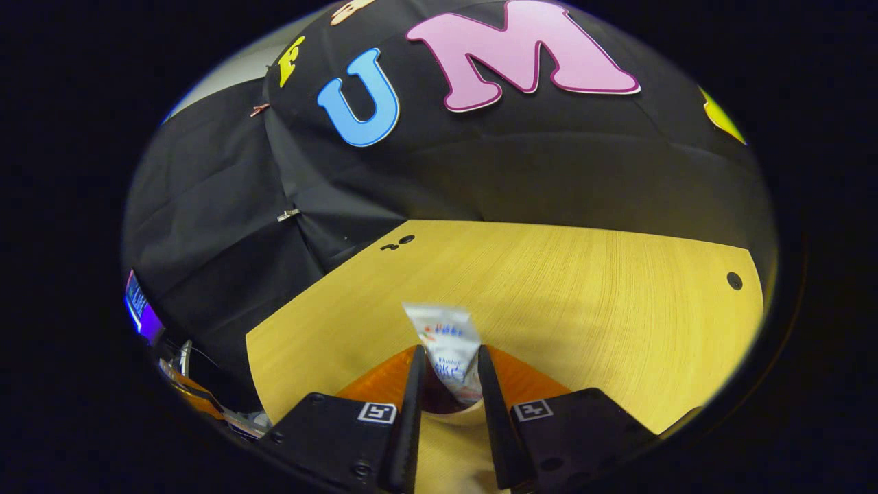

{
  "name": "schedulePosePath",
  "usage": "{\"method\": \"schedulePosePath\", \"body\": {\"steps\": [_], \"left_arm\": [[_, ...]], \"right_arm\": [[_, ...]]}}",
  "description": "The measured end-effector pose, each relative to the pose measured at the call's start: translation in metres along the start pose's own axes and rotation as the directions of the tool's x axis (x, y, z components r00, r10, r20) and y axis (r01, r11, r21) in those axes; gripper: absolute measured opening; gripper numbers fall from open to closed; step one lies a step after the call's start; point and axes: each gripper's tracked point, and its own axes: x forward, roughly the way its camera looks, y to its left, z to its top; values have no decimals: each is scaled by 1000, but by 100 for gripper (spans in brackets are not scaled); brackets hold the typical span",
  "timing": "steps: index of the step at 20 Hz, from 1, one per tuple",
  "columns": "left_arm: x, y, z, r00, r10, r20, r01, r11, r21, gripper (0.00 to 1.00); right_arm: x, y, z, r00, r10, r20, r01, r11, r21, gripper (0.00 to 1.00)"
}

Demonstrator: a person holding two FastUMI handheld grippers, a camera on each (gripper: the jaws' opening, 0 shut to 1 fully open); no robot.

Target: Put the toothbrush and toothpaste on the desktop into the cup, then pick up the cup and place it on the coaster on the desktop.

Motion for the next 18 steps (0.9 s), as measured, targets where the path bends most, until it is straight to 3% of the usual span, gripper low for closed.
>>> {"method": "schedulePosePath", "body": {"steps": [2, 3, 4, 5, 18], "left_arm": [[1, 1, 7, 1000, -7, 15, 7, 1000, 6, 6], [2, 1, 13, 1000, -11, 22, 10, 1000, 12, 6], [2, 0, 22, 999, -15, 31, 15, 1000, 15, 6], [6, -2, 32, 999, -24, 45, 23, 1000, 21, 6], [52, -37, 112, 979, -127, 159, 113, 989, 94, 6]], "right_arm": [[-6, 0, -1, 1000, -3, 1, 3, 1000, 10, 53], [-10, -1, -2, 1000, -5, -3, 5, 1000, 20, 36], [-14, -3, -2, 1000, -10, -2, 10, 1000, 28, 53], [-21, -6, -2, 1000, -18, -1, 18, 999, 38, 55], [-127, -47, -40, 993, -120, -19, 122, 986, 113, 55]]}}
